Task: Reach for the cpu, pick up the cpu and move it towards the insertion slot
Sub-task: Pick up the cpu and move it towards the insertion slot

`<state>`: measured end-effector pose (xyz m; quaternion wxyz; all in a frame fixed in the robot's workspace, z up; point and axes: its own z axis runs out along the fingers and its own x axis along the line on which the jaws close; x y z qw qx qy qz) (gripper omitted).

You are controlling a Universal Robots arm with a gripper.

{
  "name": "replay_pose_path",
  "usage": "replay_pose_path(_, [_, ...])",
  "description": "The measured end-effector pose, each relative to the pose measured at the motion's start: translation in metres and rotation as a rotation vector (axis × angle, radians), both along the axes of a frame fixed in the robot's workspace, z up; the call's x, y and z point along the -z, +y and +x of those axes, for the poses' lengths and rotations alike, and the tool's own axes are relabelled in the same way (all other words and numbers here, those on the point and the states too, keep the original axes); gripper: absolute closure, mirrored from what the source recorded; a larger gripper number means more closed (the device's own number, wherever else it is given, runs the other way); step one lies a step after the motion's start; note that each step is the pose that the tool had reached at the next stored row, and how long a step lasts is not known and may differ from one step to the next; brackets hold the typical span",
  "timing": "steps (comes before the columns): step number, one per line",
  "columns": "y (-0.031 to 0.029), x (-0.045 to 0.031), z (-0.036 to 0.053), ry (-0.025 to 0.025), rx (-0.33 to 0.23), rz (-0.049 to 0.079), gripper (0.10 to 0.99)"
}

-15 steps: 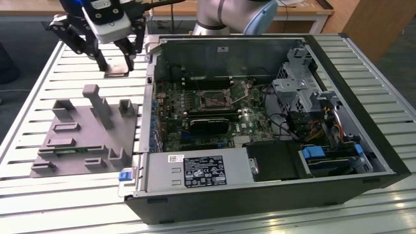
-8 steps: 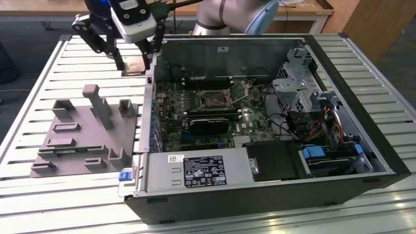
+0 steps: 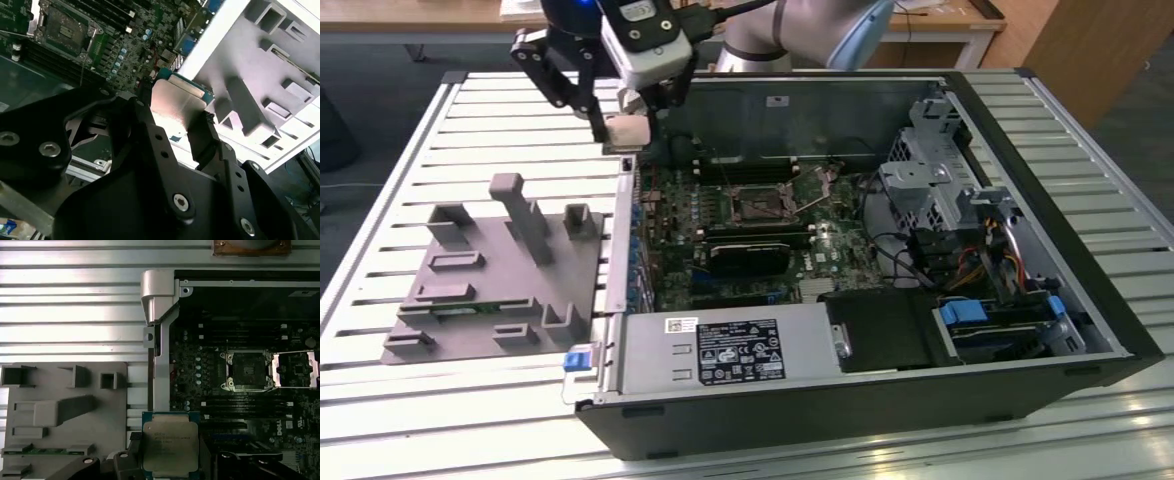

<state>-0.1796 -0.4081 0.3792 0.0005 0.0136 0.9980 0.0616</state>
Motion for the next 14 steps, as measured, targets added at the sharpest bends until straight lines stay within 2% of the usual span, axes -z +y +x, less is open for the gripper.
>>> replay_pose_path(4, [0.0000,0.0007,0.0129,0.0001,0.000,0.000,0.549])
replay_pose_path(10, [-0.0002,0.0012,0.0270,0.0000,0.000,0.000,0.549])
replay_pose_path(14, [-0.0003,0.0017,0.0408,0.0000,0.000,0.000,0.549])
